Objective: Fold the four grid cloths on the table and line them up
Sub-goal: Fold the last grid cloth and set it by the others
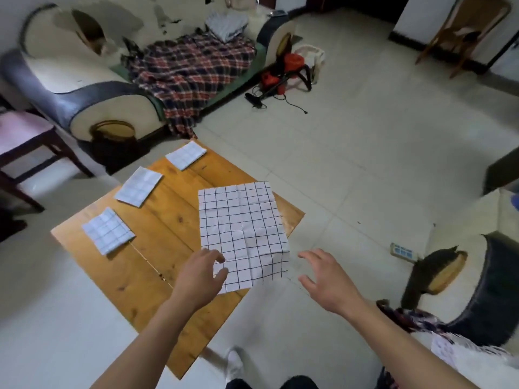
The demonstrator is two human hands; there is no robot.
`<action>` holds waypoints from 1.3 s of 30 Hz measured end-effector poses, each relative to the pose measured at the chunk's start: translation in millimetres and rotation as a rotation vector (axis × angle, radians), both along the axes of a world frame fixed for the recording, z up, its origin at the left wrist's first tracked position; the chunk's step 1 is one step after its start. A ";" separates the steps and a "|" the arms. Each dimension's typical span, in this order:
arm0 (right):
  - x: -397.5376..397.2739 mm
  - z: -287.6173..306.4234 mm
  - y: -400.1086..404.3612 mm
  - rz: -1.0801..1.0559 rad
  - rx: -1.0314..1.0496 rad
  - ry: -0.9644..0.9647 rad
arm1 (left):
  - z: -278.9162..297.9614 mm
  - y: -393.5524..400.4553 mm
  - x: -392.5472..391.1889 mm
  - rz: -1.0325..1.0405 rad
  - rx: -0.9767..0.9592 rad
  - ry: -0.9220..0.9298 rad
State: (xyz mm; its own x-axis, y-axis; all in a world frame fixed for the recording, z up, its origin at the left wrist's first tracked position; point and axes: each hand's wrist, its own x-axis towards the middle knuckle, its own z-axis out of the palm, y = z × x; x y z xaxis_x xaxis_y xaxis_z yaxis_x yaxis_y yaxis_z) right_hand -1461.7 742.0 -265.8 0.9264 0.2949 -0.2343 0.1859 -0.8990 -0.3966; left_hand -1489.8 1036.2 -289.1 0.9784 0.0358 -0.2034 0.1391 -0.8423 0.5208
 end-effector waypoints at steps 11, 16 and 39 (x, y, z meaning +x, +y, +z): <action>56.4 -124.6 24.5 0.250 0.021 0.201 | -78.0 -11.3 -12.9 0.136 0.171 0.189; 66.0 -188.3 26.2 0.250 0.044 0.202 | -142.5 -17.2 -3.1 0.181 0.175 0.225; 76.5 -337.6 52.0 0.303 -0.123 -0.114 | -304.8 -7.4 22.4 -0.077 0.366 -0.088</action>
State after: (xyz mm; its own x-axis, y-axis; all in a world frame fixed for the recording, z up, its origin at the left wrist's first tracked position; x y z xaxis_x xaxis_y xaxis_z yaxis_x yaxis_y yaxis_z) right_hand -1385.2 793.9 -603.4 0.8230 0.5370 -0.1851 0.4890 -0.8357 -0.2499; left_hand -1467.3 1028.8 -593.9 0.9943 0.0160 -0.1058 0.0362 -0.9809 0.1911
